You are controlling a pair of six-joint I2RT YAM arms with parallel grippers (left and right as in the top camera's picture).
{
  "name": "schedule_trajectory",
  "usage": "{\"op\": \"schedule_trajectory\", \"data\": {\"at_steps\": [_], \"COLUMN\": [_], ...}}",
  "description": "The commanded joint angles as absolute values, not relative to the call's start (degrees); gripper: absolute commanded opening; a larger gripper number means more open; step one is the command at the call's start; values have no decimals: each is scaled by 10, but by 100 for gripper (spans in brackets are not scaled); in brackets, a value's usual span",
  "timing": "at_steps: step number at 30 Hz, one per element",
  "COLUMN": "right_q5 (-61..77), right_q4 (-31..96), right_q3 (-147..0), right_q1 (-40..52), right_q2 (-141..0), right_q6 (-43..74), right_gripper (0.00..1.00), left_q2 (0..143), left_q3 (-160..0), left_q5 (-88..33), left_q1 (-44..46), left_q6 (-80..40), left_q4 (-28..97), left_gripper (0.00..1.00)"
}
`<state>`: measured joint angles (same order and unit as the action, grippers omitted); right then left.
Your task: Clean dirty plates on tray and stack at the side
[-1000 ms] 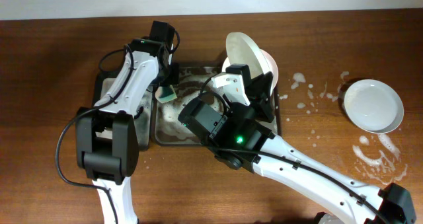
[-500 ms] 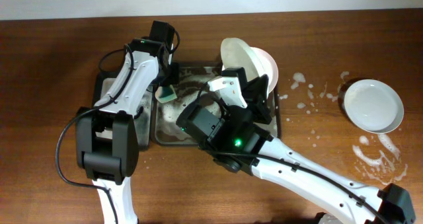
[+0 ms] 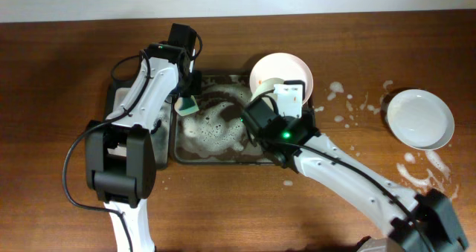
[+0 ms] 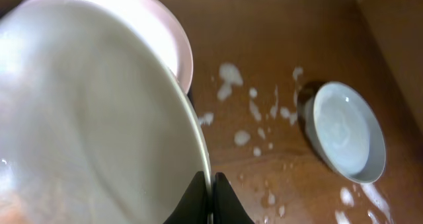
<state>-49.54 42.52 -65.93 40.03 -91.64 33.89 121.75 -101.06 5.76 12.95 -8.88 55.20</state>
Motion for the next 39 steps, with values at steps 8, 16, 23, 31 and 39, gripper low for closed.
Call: {"op": "schedule_trajectory", "data": {"at_steps": [8,16,23,31,39], "right_q5": [-682,-453,-481,-743,-837], "right_q4": [386,395,349,62,-54], "right_q3": [-622,-627,-627,-627,-627], "right_q1": [397,260,257,439,444], "right_q2": [-891,-697,-690,-782,-796], "right_q6": [348,302,97,-403,-331], "right_gripper": [4,4,4,4,4], "left_q2": [1219,1219,1219,1219,1219], "left_q3": [-1010,-1010,-1010,-1010,-1010], "left_q5": [51,51,52,52,53], "left_q1": [130,130,130,130,130], "left_q6": [-96,-96,-96,-96,-96], "left_q4": [552,548,547,547,547], "left_gripper": [1,1,1,1,1]}}
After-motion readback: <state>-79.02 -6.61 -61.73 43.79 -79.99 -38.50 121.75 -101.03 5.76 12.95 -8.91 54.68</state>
